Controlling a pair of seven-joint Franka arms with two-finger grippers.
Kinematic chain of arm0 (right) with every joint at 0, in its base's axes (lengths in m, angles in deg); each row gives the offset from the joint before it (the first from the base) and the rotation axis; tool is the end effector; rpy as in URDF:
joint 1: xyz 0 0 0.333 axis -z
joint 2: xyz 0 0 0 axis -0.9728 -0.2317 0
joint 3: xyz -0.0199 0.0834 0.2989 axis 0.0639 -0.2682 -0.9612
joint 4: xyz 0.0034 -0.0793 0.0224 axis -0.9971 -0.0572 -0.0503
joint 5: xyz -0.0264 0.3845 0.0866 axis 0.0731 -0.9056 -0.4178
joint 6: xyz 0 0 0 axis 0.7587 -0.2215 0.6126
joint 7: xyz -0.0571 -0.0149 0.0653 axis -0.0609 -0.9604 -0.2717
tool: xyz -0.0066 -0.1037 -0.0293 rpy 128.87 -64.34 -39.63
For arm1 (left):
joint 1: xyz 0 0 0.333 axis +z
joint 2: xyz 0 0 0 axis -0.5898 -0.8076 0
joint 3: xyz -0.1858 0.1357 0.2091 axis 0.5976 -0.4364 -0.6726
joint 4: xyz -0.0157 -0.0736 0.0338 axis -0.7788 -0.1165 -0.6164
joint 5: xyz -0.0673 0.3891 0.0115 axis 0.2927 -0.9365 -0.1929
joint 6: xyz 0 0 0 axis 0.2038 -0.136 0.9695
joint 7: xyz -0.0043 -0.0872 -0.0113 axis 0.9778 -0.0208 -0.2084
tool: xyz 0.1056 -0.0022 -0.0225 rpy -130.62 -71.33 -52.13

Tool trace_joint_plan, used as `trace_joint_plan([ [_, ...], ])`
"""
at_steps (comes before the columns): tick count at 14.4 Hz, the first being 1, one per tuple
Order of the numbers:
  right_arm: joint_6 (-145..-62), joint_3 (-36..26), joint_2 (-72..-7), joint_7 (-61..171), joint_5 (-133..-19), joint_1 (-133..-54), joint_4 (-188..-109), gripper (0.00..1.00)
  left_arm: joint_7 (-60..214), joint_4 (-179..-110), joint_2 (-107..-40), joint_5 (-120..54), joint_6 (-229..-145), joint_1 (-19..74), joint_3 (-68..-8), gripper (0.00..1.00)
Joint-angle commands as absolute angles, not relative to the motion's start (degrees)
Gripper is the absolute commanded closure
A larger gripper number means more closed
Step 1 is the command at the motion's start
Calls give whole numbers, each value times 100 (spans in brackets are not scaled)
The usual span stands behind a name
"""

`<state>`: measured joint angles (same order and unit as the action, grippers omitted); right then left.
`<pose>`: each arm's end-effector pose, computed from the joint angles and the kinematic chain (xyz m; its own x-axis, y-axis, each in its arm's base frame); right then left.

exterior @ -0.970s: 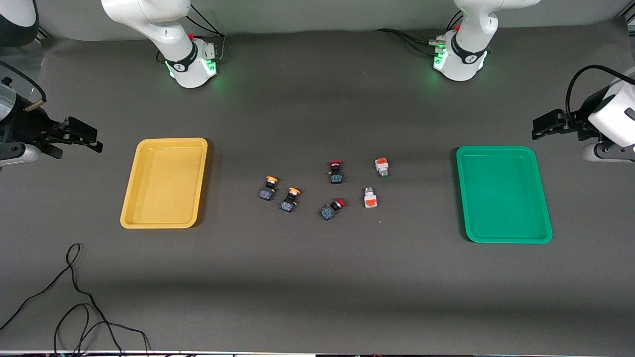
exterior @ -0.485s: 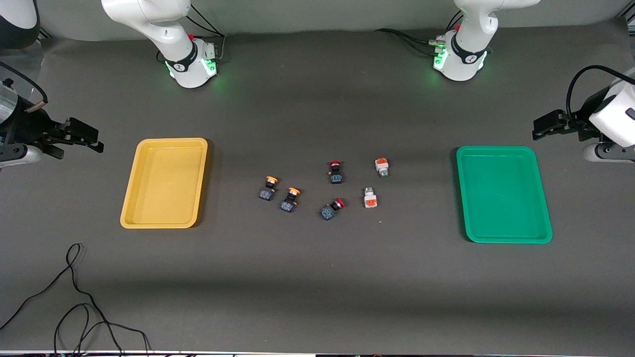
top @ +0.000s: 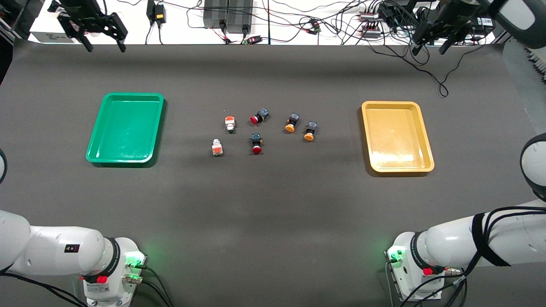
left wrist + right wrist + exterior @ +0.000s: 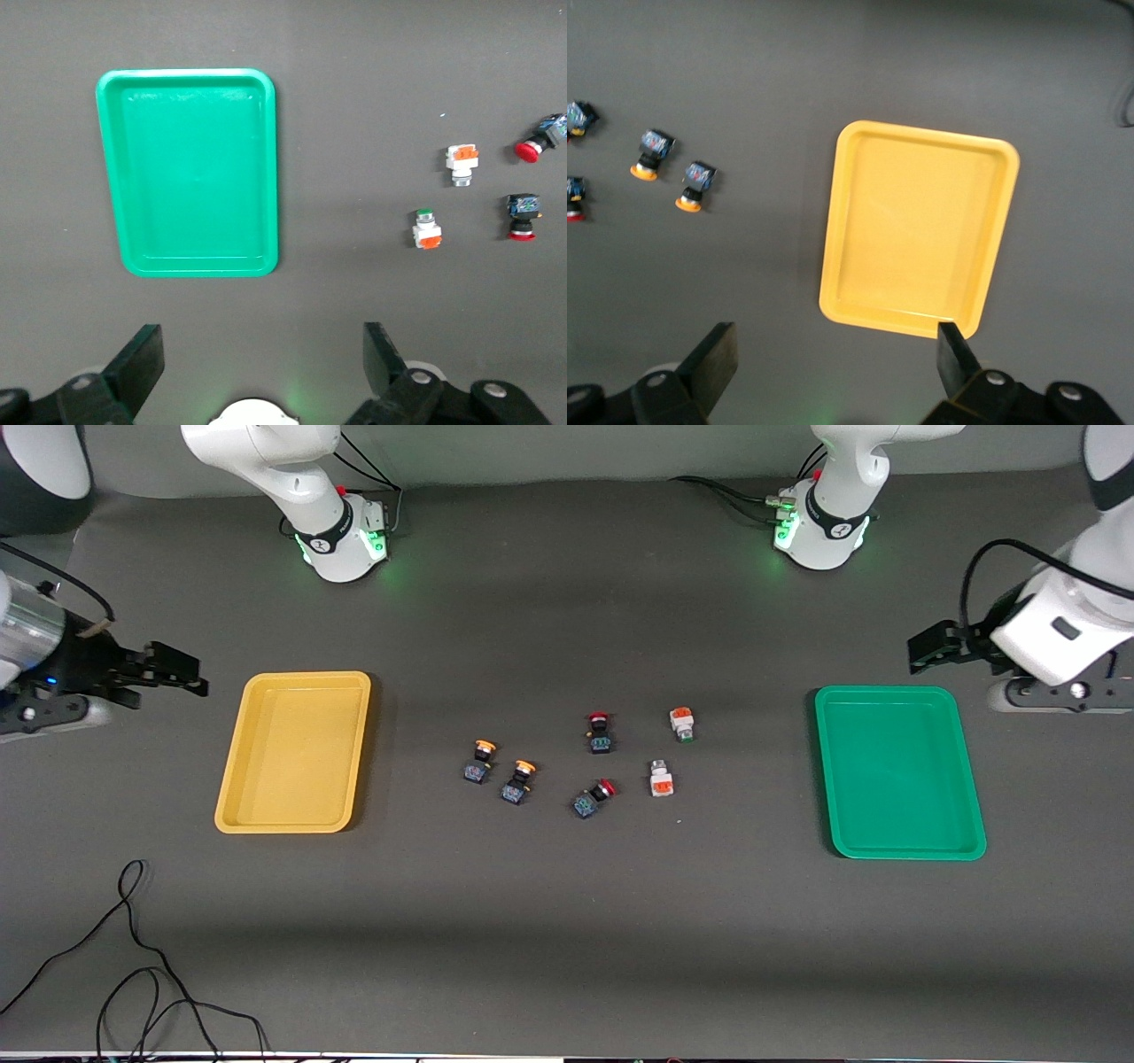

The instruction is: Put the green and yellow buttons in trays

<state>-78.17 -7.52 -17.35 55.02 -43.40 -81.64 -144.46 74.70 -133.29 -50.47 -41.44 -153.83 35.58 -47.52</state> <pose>0.5578 0.0280 0.5649 0.9871 0.1226 -0.1032 0.1146 -0.9901 -0.0805 0.5512 -0.0911 0.5936 0.9912 -0.0176 -0.1311 -0.0175 -0.9998 0.0018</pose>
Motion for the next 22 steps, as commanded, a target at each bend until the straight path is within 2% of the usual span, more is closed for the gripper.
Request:
trace_joint_plan([
  [1,-7740,-752,-1846,6099,-4415,-8538,-14470,0,6975,-13746,-4897,-4022,-15668,3273,-4638,0],
  [6,-8073,-752,-2399,7162,-4730,-9382,-14488,0,5455,-14634,-4852,-3968,-16844,2008,-4603,0],
  [9,-8319,-744,-2654,7620,-4784,-9751,-14584,0,4584,-14819,-4940,-4029,-17267,1331,-4603,0],
  [13,-9425,-752,-3076,7807,-4810,-9980,-15224,0,4486,-15258,-4791,-4082,-17514,777,-4594,0],
  [16,-10147,-752,-3524,7798,-5118,-10033,-15472,0,4354,-15793,-4633,-4091,-17846,661,-4586,0],
  [22,-11140,-752,-4298,8290,-5136,-10394,-15437,0,4354,-17244,-4816,-4091,-19770,705,-4594,0],
])
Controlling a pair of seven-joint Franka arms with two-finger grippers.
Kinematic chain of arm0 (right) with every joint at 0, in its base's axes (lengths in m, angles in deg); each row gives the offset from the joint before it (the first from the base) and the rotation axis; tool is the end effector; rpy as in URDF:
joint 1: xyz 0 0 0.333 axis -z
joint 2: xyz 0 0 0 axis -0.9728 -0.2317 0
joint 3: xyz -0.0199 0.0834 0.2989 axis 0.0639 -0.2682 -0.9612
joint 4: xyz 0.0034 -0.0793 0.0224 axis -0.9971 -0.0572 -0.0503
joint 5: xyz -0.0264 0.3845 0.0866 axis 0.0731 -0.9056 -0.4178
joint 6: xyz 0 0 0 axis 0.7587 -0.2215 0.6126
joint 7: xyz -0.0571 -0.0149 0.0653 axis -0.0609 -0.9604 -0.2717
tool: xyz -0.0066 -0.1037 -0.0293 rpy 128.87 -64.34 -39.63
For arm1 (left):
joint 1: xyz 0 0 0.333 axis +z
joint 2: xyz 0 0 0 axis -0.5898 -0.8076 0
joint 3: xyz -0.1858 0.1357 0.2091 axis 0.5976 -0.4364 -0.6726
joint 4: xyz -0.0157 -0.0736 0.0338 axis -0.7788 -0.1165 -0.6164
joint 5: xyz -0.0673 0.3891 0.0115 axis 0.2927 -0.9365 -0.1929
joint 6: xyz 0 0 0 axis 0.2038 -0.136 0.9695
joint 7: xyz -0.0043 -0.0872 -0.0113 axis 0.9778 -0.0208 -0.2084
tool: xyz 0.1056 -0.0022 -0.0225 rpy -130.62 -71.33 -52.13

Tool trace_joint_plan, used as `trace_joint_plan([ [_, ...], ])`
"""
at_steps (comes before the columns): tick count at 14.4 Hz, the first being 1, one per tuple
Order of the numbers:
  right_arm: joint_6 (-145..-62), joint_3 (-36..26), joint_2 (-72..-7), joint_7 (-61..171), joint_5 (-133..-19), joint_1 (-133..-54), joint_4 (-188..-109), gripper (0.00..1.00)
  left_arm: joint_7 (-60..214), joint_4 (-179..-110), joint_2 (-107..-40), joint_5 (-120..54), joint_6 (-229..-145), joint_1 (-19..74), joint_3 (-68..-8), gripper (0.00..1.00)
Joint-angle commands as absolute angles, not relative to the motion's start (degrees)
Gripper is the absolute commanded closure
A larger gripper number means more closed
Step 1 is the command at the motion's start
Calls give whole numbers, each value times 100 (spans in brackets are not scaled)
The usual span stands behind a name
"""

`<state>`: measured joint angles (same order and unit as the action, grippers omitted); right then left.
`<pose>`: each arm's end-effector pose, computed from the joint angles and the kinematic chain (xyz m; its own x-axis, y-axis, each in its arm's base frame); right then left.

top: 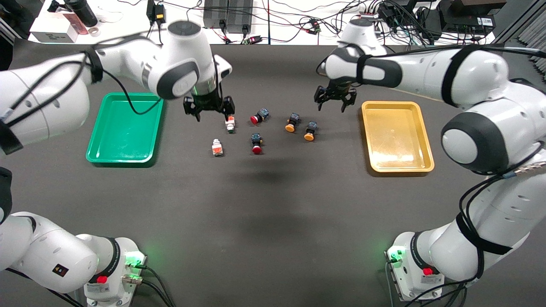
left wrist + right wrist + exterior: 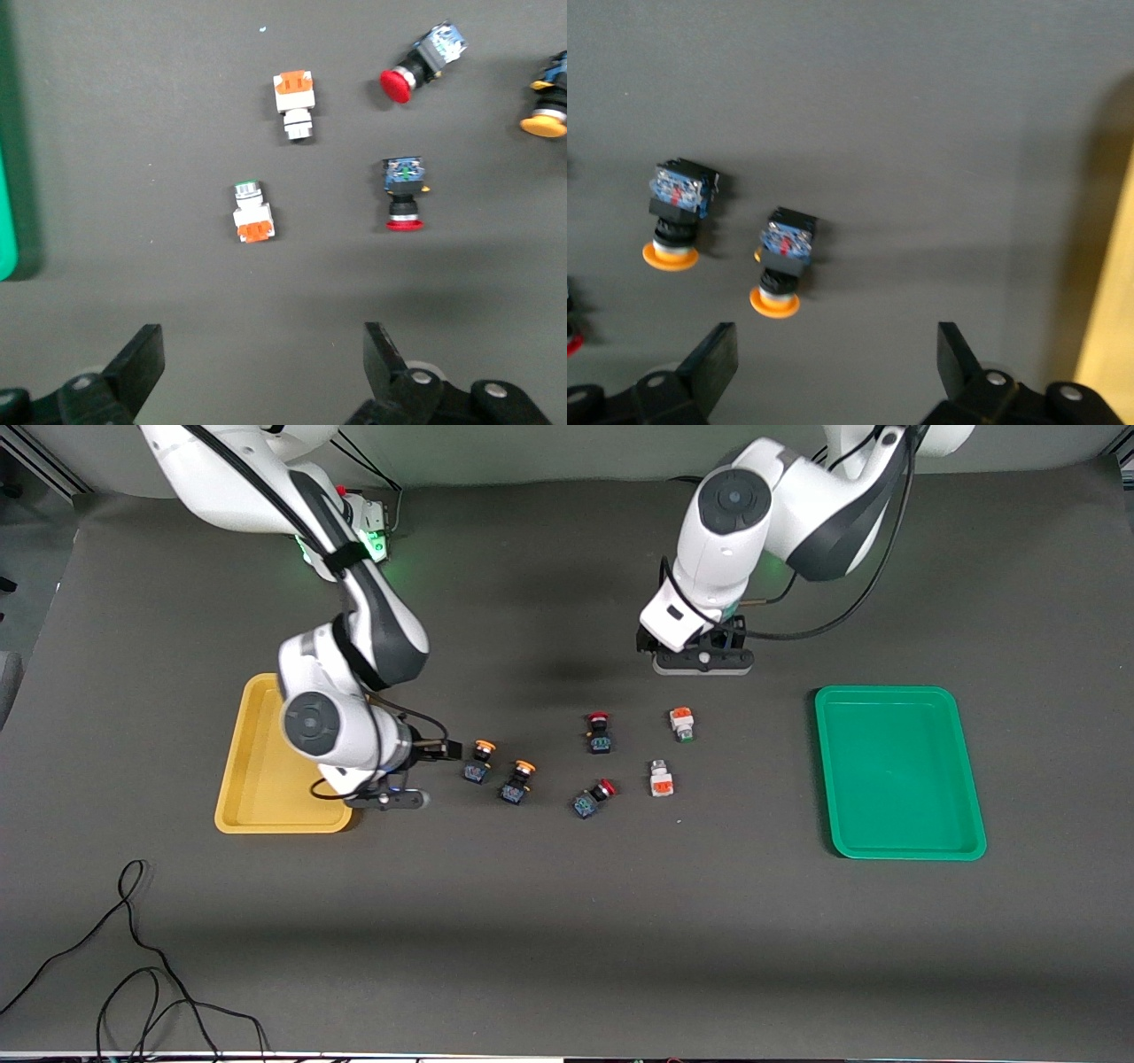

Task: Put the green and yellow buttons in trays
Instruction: 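Reach the right gripper to a yellow button while the left gripper reaches a green button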

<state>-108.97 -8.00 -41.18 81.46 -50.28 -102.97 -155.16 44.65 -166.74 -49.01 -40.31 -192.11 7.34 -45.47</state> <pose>0.5643 0.2610 0.2683 0.9751 -0.0610 -0.2133 -0.0738 -0.9959 -0.0527 0.4167 -0.3478 0.3879 0.9993 -0.0030 -0.0360 -0.0025 -0.9999 0.0123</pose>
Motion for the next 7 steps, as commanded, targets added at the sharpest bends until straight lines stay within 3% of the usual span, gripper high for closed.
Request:
trace_joint_plan([
  [1,-11316,-752,-4421,8299,-5136,-10402,-15437,0,4345,-17367,-4982,-4091,-19982,713,-4603,0],
  [7,-11968,-752,-5037,8633,-5136,-10552,-15297,0,3967,-17439,-6362,-4311,-21362,740,-4682,0],
])
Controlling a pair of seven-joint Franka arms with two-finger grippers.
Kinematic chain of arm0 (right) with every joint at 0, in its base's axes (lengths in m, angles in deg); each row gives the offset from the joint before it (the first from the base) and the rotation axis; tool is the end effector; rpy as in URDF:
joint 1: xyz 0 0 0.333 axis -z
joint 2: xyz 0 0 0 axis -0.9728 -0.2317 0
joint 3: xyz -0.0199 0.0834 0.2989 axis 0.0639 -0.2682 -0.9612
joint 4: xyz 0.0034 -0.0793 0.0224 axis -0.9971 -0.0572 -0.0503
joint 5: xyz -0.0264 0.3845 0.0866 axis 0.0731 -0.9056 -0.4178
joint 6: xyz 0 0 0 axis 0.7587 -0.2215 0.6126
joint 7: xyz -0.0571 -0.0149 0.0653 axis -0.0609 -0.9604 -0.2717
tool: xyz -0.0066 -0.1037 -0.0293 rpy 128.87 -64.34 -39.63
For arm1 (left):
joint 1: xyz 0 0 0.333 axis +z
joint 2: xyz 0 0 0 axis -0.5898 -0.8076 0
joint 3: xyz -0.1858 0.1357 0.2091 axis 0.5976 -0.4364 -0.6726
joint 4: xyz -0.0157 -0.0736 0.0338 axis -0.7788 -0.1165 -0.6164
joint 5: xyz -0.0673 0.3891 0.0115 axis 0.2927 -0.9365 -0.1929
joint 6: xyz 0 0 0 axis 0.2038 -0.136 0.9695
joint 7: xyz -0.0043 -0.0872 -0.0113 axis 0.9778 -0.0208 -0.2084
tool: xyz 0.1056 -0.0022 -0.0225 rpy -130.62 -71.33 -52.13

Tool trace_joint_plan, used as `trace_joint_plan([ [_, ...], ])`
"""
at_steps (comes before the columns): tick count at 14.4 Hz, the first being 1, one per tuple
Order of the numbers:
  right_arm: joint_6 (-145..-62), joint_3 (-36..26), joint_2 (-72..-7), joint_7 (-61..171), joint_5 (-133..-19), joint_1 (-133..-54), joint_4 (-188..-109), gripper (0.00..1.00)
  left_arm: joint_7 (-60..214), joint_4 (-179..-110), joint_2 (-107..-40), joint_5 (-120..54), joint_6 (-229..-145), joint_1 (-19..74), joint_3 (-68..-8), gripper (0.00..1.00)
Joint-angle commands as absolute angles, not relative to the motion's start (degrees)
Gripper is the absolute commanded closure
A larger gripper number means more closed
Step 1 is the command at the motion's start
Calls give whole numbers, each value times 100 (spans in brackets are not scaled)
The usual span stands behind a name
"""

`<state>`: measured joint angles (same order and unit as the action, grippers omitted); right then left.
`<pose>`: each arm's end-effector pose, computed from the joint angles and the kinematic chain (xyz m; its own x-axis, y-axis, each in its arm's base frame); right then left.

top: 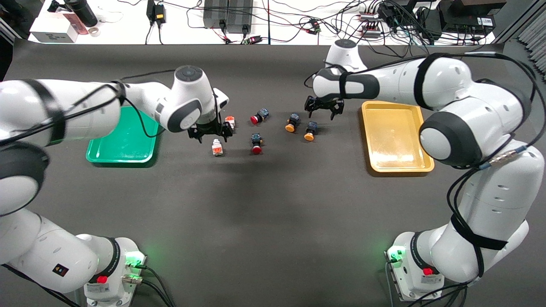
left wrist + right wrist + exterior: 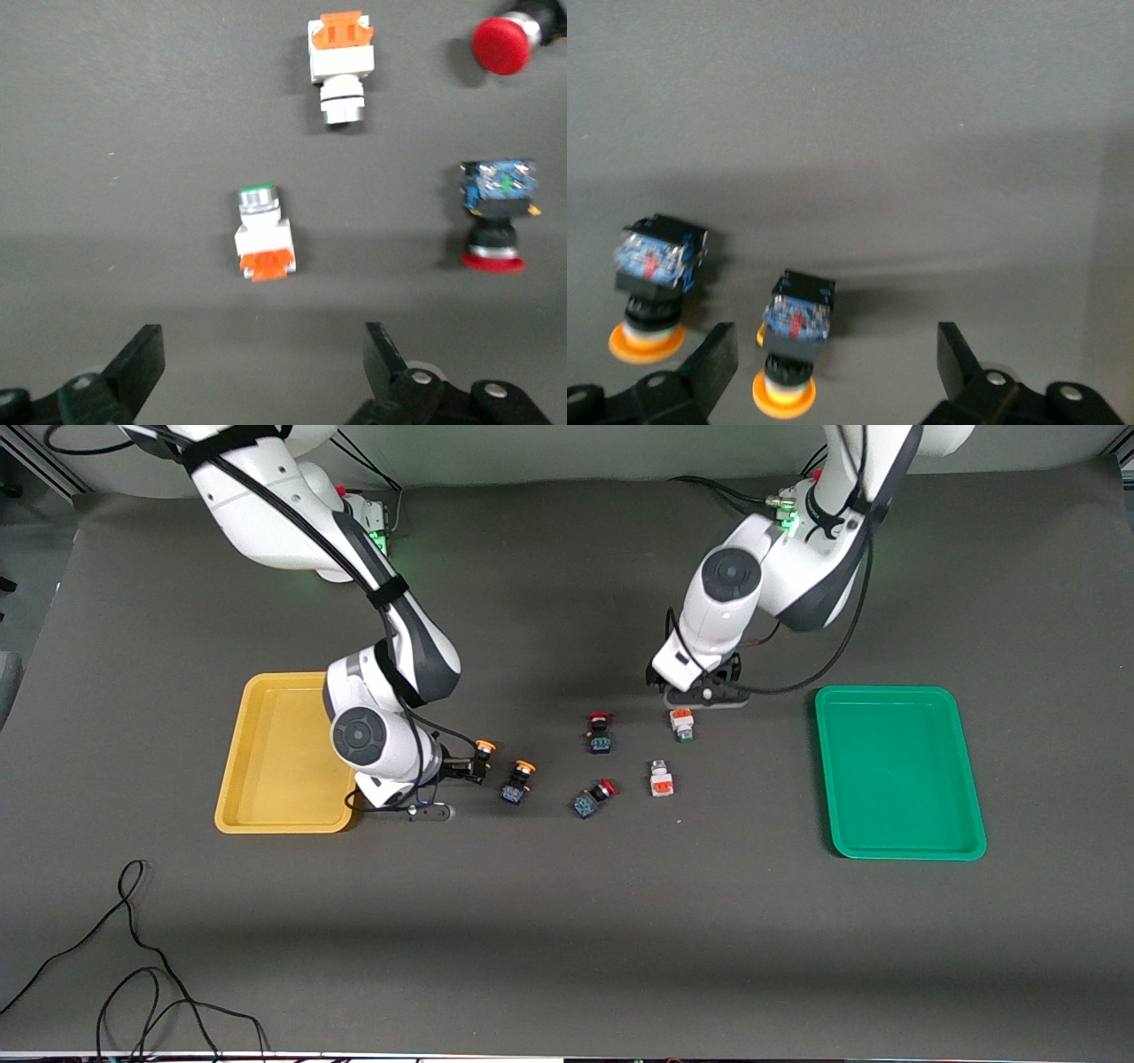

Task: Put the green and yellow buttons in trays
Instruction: 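Reach the right gripper to a yellow button while the left gripper reaches a green button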

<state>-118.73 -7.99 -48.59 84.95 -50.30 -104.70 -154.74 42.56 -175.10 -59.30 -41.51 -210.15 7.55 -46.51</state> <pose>0.5671 0.2780 0.2021 0.9801 -0.1127 -0.1636 -0.1208 -0.9918 -0.0408 0.4145 -0.3303 0.2574 0.9976 0.0496 -0.0491 0.0503 -0.9986 0.0133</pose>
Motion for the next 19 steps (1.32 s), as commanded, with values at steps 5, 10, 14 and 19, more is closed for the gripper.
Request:
trace_joint_plan([
  [5,-12187,-744,-5213,9204,-5136,-11043,-15314,2,3967,-17404,-6978,-4381,-22031,722,-4937,0],
  [10,-12302,-717,-5318,9195,-5057,-11062,-15323,27,3757,-17369,-7032,-4381,-22058,714,-4963,45],
  [14,-12302,-691,-5301,9116,-5039,-11053,-15323,83,3572,-17360,-7023,-4381,-22023,687,-4955,64],
  [19,-12093,-516,-4889,9090,-5039,-10991,-15244,100,3536,-16835,-6743,-4372,-21297,827,-4955,65],
])
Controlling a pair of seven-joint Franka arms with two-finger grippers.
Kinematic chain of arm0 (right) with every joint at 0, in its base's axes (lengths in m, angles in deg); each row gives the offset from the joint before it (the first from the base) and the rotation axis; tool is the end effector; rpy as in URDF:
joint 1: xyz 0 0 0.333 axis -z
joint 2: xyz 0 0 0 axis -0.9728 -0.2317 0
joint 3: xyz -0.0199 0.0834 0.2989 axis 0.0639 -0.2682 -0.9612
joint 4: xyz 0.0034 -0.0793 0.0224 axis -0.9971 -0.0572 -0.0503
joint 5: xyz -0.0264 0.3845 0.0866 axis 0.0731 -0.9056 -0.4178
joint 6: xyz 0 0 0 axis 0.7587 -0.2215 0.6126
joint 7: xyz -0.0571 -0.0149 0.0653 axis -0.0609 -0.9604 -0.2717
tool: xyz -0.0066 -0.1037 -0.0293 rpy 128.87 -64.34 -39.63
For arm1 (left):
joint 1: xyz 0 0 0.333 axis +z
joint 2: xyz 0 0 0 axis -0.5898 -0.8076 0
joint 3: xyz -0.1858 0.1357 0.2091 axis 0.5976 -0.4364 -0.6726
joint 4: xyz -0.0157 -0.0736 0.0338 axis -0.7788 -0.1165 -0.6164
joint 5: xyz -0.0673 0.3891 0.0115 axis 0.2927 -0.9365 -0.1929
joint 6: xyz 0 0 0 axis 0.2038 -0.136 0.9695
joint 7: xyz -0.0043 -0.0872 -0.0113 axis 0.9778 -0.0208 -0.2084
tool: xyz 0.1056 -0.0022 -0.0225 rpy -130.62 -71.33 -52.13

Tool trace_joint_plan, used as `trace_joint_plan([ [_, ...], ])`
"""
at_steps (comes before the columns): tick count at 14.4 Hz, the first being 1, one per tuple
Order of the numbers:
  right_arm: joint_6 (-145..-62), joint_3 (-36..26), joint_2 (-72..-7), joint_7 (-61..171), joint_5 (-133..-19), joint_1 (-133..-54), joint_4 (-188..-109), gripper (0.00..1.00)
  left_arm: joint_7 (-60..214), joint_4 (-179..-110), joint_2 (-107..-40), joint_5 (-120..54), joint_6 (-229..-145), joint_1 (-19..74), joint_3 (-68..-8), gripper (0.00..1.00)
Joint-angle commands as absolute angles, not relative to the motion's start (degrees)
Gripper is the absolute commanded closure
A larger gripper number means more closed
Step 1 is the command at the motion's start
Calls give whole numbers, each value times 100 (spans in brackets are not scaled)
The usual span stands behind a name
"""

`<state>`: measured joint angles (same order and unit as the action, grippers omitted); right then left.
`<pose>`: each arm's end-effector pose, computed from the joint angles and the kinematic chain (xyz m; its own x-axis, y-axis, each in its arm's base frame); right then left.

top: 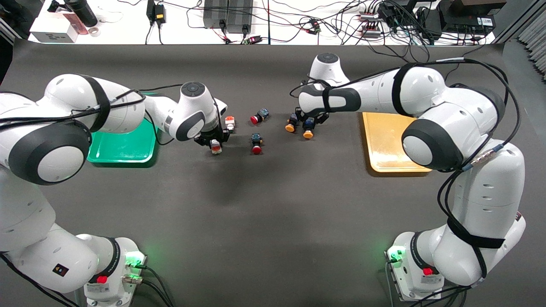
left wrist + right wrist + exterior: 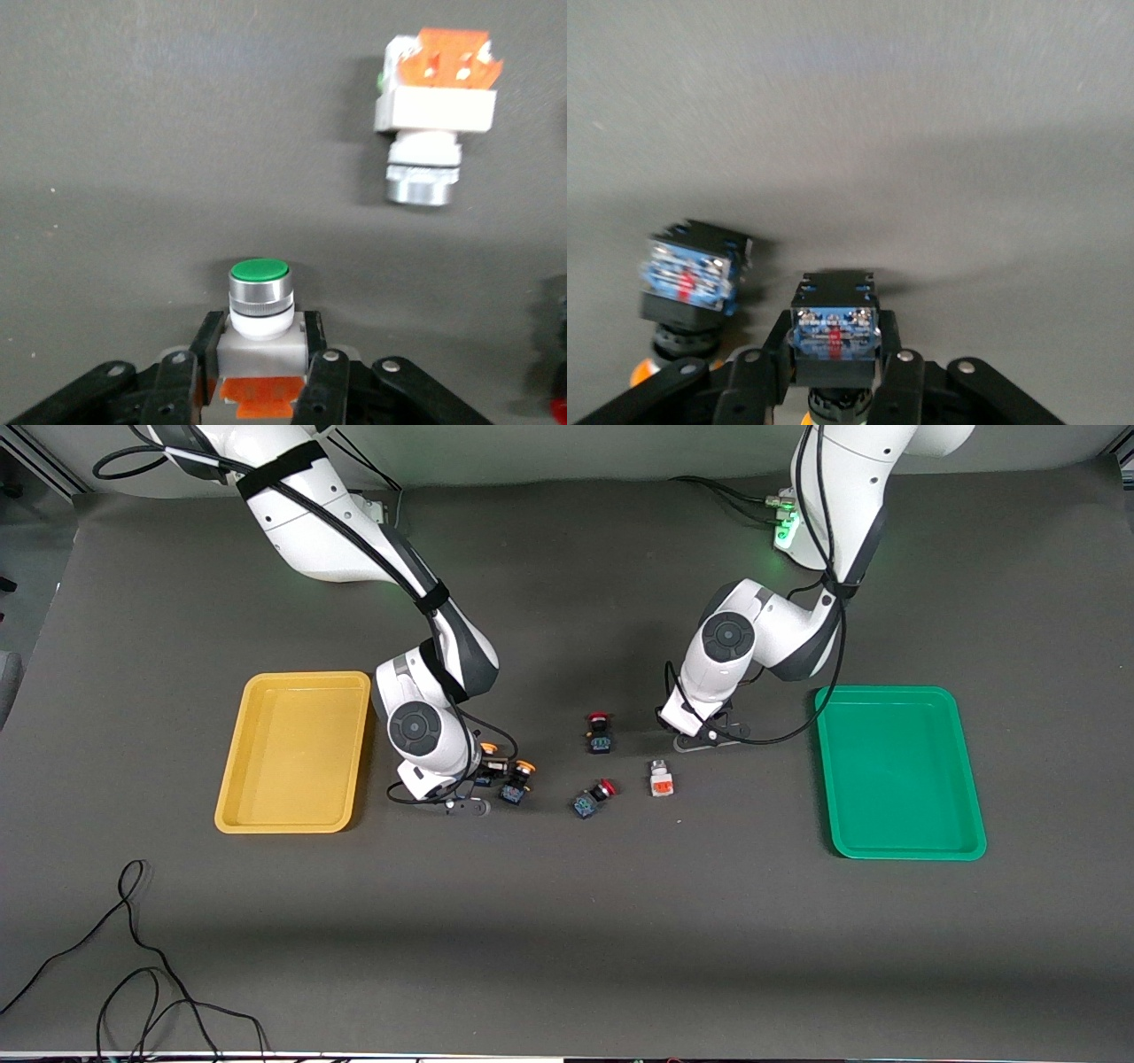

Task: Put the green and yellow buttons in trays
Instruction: 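Carry the yellow button into the yellow tray while the left gripper carries green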

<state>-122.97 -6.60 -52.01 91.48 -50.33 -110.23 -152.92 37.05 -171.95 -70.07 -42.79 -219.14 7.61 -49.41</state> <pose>0.5559 0.3231 0.1826 0.9808 -0.1571 -0.1155 -0.1616 -0.9864 -0.0304 0.4448 -0.3197 0.1898 0.9824 0.1841 -0.0327 0.1849 -0.9824 0.0255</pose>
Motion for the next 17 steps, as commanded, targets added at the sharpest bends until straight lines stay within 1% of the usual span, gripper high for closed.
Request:
trace_joint_plan([
  [1,-11673,-428,-4748,9029,-5039,-10991,-15026,100,3606,-16580,-6629,-4364,-20858,984,-4955,65],
  [2,-11025,-349,-4651,8976,-5039,-10983,-14702,100,3685,-16308,-6532,-4364,-20393,1160,-4937,66],
  [4,-9733,89,-4449,8749,-5021,-10991,-13912,100,4149,-15833,-6382,-4215,-19601,1555,-4928,66],
  [5,-9153,309,-4300,8425,-5039,-10983,-13638,100,4412,-15683,-6286,-4110,-19301,1749,-4928,66],
  [6,-8799,598,-4142,8091,-5074,-10983,-13488,100,4798,-15585,-6172,-3961,-19029,1994,-4928,66],
  [9,-8357,1398,-3571,7002,-5101,-10983,-13573,100,6115,-15558,-5767,-3775,-18308,2890,-4937,66],
  [11,-8198,1935,-3307,6412,-5092,-11000,-13757,100,7117,-15558,-5696,-3792,-17990,3523,-4955,66],
  [14,-8381,2769,-3025,5315,-5109,-11000,-14477,100,8060,-15654,-5906,-4089,-18251,4105,-4963,66],
  [15,-8660,3016,-3024,4910,-5127,-10991,-14775,100,8176,-15829,-5977,-4256,-18487,4211,-4963,66],
  [17,-9747,3185,-3051,4451,-5397,-10974,-15705,100,8247,-16338,-6108,-4459,-19320,4299,-4963,65],
])
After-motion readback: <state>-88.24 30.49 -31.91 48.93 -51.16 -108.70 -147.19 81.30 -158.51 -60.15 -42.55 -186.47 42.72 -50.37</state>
